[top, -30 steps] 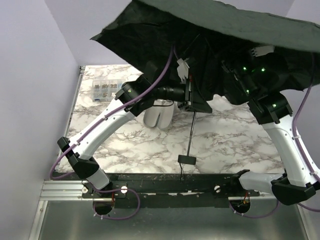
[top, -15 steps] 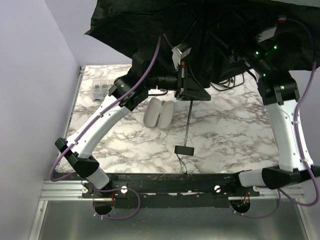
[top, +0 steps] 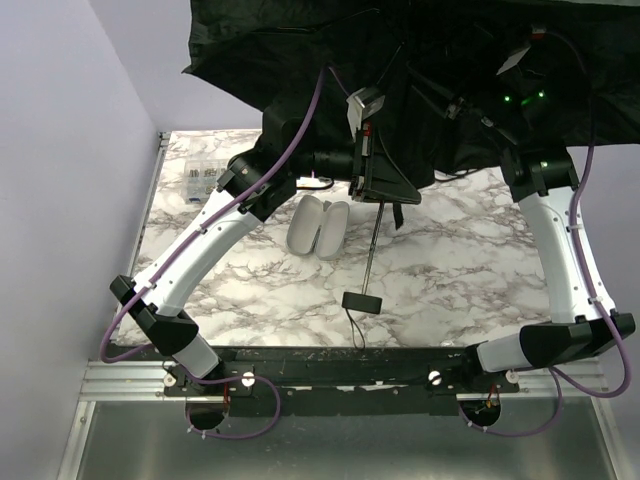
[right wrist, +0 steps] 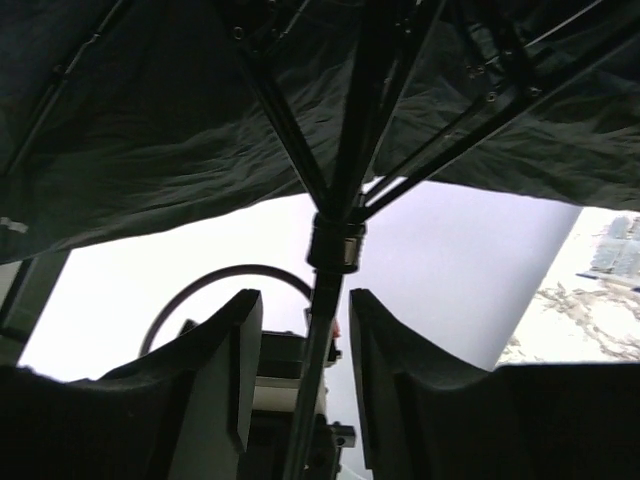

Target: Open the umbrella

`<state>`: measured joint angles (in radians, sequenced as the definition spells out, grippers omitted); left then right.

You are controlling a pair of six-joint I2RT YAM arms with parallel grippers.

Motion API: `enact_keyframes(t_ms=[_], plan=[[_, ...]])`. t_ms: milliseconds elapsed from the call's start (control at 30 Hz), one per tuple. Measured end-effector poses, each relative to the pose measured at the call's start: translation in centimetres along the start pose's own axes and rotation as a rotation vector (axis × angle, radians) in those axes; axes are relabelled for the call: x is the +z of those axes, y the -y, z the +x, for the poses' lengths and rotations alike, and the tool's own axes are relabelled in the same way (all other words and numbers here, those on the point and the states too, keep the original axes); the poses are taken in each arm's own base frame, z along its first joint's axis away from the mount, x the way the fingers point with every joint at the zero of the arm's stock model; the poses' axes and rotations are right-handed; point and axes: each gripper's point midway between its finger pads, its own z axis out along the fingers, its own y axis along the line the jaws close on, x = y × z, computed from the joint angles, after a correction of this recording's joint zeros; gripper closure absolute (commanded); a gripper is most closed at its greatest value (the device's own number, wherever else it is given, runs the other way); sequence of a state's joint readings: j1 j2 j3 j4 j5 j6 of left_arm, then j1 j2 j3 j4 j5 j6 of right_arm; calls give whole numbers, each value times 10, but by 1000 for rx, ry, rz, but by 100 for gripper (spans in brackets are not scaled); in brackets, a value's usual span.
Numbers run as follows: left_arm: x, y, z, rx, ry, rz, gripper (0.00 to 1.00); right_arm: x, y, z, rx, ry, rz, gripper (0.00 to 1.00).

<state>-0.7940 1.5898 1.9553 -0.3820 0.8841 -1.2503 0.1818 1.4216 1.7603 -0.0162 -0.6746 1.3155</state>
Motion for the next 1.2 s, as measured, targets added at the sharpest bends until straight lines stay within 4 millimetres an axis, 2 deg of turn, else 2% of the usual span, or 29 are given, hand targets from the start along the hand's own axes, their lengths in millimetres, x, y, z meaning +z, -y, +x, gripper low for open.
enact_keyframes(t_ms=[200, 500, 767, 1000, 1133, 1200], plan=[[0, 4, 1, 12, -9, 17, 100, 2, -5, -1, -5, -4, -33, 68], [2, 0, -3, 6, -12, 19, 100, 14, 6, -8, -13, -6, -23, 72], [2, -1, -5, 11, -9, 22, 100, 18, 8, -11, -34, -6, -21, 71], [3, -2, -4, 5, -13, 18, 100, 18, 12, -13, -51, 8, 0, 62], [7, -5, -3, 5, -19, 16, 100, 18, 13, -17, -56, 29, 24, 62], [9, -8, -4, 3, -19, 12, 100, 18, 16, -19, -55, 43, 40, 65]])
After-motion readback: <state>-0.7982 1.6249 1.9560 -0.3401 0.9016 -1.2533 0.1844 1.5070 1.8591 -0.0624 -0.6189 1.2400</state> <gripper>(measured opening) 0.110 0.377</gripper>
